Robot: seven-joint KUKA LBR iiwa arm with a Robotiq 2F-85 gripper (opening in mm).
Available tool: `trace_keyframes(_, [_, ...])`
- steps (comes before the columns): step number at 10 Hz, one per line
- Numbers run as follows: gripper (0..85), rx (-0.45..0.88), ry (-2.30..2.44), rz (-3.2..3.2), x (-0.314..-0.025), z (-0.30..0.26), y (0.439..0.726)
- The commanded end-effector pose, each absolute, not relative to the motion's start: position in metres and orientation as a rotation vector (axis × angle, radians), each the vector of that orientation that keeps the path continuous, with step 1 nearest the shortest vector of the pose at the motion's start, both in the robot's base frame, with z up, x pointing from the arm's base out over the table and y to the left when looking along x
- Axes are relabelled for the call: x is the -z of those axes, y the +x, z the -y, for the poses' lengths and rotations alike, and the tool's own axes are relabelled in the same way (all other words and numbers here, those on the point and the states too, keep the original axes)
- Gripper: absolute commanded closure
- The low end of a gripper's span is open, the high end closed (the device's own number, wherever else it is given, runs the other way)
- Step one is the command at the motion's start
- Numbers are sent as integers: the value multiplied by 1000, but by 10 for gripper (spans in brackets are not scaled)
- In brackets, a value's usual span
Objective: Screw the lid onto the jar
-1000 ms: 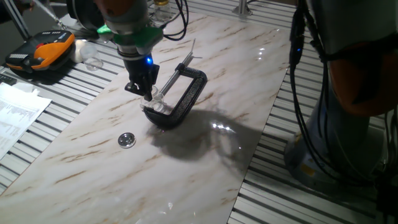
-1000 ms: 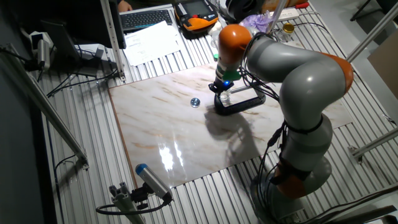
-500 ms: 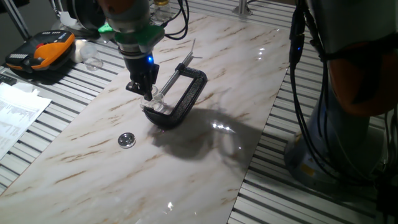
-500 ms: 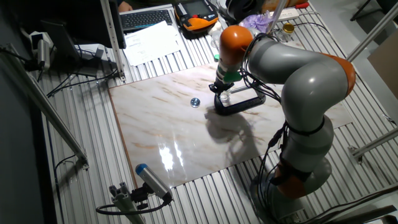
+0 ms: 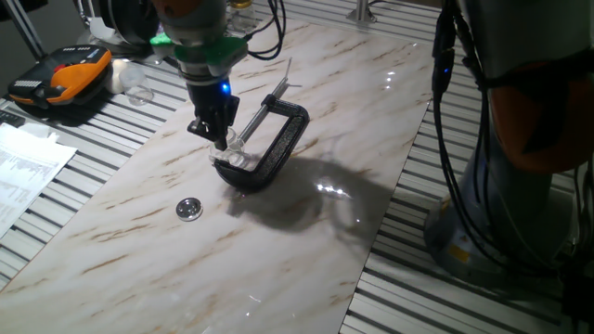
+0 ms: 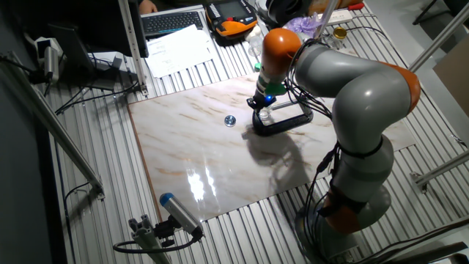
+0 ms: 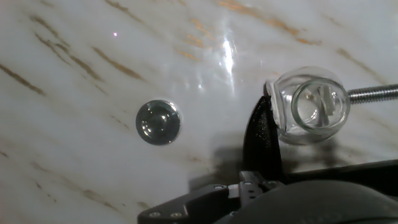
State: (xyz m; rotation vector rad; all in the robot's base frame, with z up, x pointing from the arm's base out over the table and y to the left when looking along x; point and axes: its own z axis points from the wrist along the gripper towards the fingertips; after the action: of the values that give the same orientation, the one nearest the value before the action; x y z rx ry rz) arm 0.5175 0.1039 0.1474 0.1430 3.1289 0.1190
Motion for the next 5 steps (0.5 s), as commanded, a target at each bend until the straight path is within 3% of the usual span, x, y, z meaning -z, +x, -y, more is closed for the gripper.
trace_keyframes(1, [850,-105,128,-3123,-148,-107,520])
trace_keyframes(5, [850,-51,48,-3095,-146,-133,537])
